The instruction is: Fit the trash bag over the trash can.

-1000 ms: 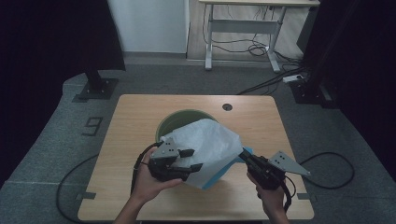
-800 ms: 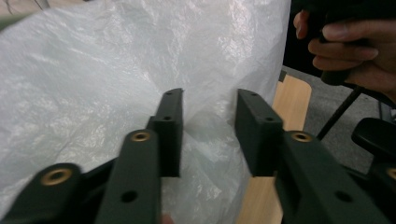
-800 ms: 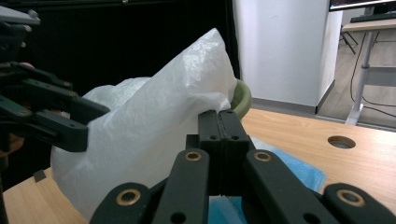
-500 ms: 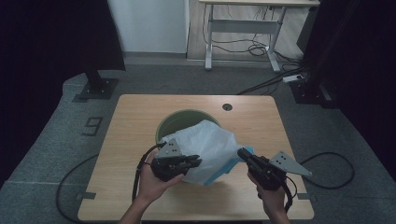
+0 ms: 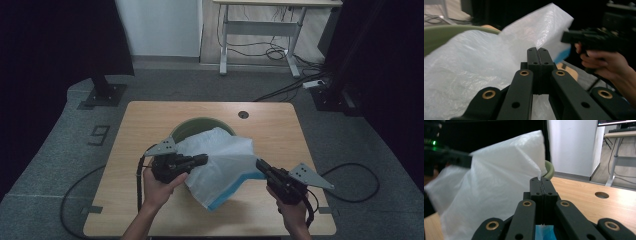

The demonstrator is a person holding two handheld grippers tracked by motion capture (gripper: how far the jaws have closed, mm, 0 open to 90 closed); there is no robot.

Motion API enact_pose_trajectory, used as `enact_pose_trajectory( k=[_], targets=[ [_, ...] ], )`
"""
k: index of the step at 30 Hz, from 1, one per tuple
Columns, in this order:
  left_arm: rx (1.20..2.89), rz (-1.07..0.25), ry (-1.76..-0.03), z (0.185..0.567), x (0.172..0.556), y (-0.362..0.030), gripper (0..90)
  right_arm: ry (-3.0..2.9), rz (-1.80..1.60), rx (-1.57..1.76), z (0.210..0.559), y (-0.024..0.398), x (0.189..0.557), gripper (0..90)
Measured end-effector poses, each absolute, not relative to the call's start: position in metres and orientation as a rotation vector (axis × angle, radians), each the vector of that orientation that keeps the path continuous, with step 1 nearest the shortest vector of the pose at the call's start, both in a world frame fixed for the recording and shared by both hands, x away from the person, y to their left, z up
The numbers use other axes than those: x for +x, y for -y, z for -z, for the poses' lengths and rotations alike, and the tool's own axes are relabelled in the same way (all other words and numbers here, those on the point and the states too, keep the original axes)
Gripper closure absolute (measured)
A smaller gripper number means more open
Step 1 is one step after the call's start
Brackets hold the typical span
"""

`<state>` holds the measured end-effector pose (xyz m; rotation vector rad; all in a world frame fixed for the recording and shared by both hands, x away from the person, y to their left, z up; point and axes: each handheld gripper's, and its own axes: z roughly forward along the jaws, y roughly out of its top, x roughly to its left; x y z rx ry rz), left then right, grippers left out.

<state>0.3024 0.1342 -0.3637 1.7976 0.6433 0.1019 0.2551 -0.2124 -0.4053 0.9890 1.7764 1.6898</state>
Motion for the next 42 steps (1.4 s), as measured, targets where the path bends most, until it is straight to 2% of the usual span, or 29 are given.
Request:
enact_pose_trajectory(
  k=[2,5,9,17,28,42],
  targets=[
    [1.768,-0.093,-0.657,0.364,0.304,-0.138,90.0,-1.786,-1.667,0.948,0.405,0.209,0.253,84.5],
    [1.720,-0.075,-0.689,0.363,0.309,-0.147,90.0,-1.759,-1.642,0.945,0.406,0.207,0.249,69.1],
    [1.661,-0.047,-0.738,0.362,0.316,-0.161,90.0,-1.730,-1.657,0.978,0.411,0.212,0.238,64.9],
    [1.613,-0.031,-0.776,0.364,0.321,-0.175,90.0,-1.748,-1.684,1.006,0.431,0.219,0.225,65.5],
    [1.614,-0.027,-0.781,0.367,0.322,-0.173,90.0,-1.792,-1.726,0.926,0.425,0.201,0.215,67.1],
    [1.607,-0.022,-0.796,0.367,0.325,-0.179,90.0,-1.831,-1.698,0.924,0.430,0.188,0.225,69.5]
  ],
)
